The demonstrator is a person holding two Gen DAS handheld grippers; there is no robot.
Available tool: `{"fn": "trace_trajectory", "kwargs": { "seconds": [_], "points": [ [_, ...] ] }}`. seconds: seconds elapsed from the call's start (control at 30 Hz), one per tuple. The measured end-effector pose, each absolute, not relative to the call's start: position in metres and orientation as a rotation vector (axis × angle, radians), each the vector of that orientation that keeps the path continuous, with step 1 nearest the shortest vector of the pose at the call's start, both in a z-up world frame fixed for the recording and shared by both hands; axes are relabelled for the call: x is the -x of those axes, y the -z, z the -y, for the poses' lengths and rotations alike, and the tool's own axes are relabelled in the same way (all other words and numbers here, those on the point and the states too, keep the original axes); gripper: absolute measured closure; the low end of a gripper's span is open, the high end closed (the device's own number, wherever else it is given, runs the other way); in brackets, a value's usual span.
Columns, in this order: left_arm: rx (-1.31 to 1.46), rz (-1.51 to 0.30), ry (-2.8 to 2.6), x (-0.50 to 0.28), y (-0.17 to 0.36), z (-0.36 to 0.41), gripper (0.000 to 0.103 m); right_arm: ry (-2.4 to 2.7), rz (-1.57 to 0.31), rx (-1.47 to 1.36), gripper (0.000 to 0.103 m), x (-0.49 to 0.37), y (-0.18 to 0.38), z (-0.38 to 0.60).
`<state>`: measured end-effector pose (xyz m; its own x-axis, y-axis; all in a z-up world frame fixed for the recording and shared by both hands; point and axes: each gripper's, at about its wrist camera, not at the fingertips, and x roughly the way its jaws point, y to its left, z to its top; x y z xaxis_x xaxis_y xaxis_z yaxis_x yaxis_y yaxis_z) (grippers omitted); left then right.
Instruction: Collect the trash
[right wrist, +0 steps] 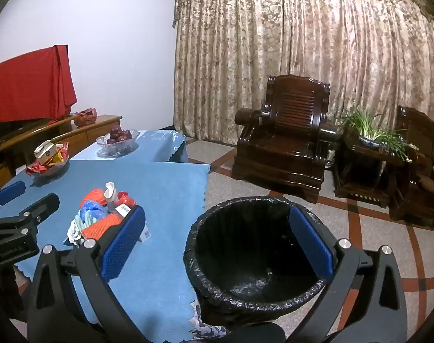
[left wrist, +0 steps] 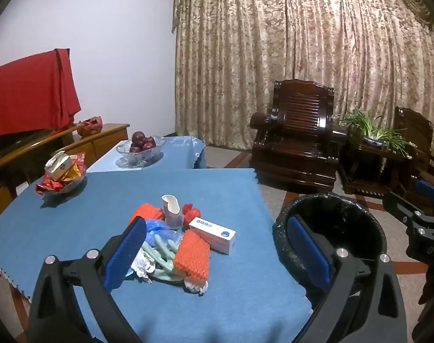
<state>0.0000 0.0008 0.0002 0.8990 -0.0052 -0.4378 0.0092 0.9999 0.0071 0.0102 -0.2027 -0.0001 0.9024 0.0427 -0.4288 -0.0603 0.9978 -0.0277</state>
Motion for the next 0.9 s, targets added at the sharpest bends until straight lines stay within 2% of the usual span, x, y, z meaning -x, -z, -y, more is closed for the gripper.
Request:
{"fn": "trace_trajectory", "kwargs": {
  "seconds": [0.9],
  "points": [
    [-0.022, -0.445, 0.002, -0.0001, -0.001, -0.0017, 0.006, -0.056, -0.439, 0.037, 0.005, -0.0101, 0.0007, 0.2023]
  ]
}}
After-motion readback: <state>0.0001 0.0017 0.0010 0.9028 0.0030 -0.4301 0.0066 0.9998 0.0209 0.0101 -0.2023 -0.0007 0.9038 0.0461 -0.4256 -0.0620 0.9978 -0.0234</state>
